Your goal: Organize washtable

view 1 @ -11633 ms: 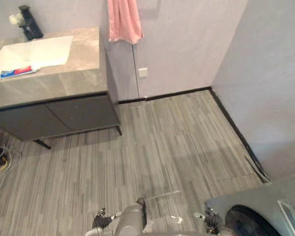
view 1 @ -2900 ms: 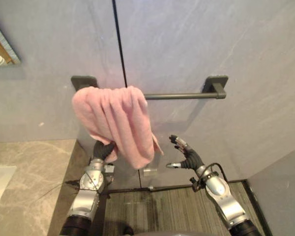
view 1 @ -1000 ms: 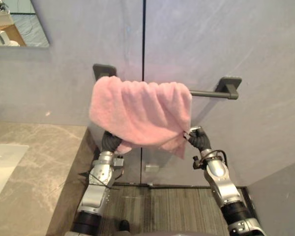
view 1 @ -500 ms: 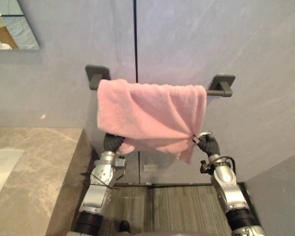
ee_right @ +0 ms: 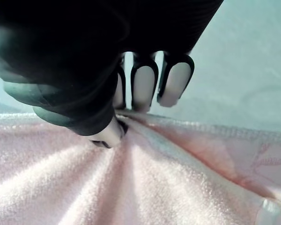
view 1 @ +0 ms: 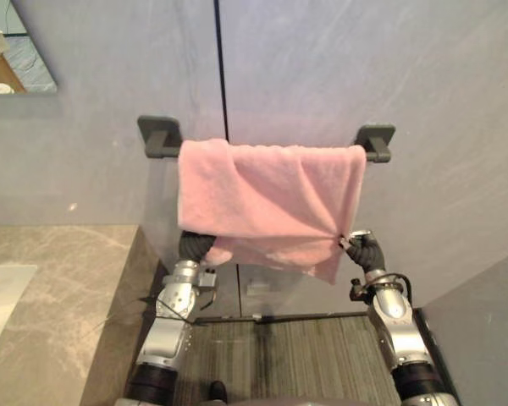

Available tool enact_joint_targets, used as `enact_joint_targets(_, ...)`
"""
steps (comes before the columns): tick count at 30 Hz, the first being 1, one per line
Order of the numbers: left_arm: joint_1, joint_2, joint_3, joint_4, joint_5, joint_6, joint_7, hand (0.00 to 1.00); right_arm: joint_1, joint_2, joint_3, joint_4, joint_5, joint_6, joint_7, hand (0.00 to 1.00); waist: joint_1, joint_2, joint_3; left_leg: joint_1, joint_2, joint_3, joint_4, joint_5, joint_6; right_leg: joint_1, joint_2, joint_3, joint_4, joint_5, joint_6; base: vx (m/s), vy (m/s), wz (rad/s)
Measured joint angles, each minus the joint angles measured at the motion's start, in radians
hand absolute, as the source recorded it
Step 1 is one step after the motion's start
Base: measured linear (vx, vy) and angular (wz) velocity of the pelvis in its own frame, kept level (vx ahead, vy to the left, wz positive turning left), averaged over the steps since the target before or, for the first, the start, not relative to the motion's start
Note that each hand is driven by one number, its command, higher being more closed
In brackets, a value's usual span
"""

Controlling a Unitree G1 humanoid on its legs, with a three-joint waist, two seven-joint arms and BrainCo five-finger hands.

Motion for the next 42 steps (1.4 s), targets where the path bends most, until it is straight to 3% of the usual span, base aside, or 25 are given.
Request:
enact_joint_targets(14, 0.009, -0.018, 0.001, 0.014, 0.001, 0.0, -0.014, 1.0, 0.015, 0.009, -0.015, 0.002, -0.019, -0.002, 0.0, 1.0, 0.0, 0.01, -0.006, 0.009, 0.0, 0.001, 0.0, 0.0, 0.0, 0.005, 0.0, 0.003, 0.005, 0.0, 0.0, 0.0, 0.0, 0.0)
enact_joint_targets(15, 0.009, -0.018, 0.001, 0.015, 0.001, 0.0, -0.014, 1.0, 0.015, 0.009, -0.015, 0.002, -0.023, -0.002, 0.001, 0.0, 0.0, 0.01, -0.006, 0.01, 0.0, 0.001, 0.0, 0.0, 0.0, 0.006, 0.0, 0.003, 0.005, 0.0, 0.0, 0.0, 0.0, 0.0)
enact_joint_targets(16, 0.009, -0.018, 0.001, 0.022, 0.001, 0.0, -0.014, 0.0, 0.015, 0.009, -0.015, 0.003, -0.026, -0.002, 0.001, 0.0, 0.0, 0.01, -0.006, 0.011, 0.0, 0.001, 0.0, 0.0, 0.0, 0.007, 0.0, 0.003, 0.005, 0.0, 0.0, 0.0, 0.0, 0.0)
enact_joint_targets(34, 0.041, -0.053, -0.001, 0.05, -0.034, 0.0, -0.017, 0.0, 0.059, 0.021, -0.005, 0.052, -0.033, 0.005, 0.005, 0.0, 0.0, 0.008, -0.008, 0.013, 0.0, -0.001, 0.0, 0.001, 0.0, 0.009, -0.001, 0.001, 0.007, 0.0, 0.001, 0.0, 0.0, 0.0)
enact_joint_targets(42, 0.085, -0.071, -0.031, 0.058, -0.069, 0.0, -0.02, 0.0, 0.099, 0.067, 0.032, 0.064, -0.034, 0.005, 0.007, 0.0, 0.002, 0.004, -0.008, 0.015, -0.001, -0.006, -0.001, 0.0, 0.0, 0.016, -0.001, -0.01, 0.003, 0.0, 0.001, 0.0, 0.0, 0.01)
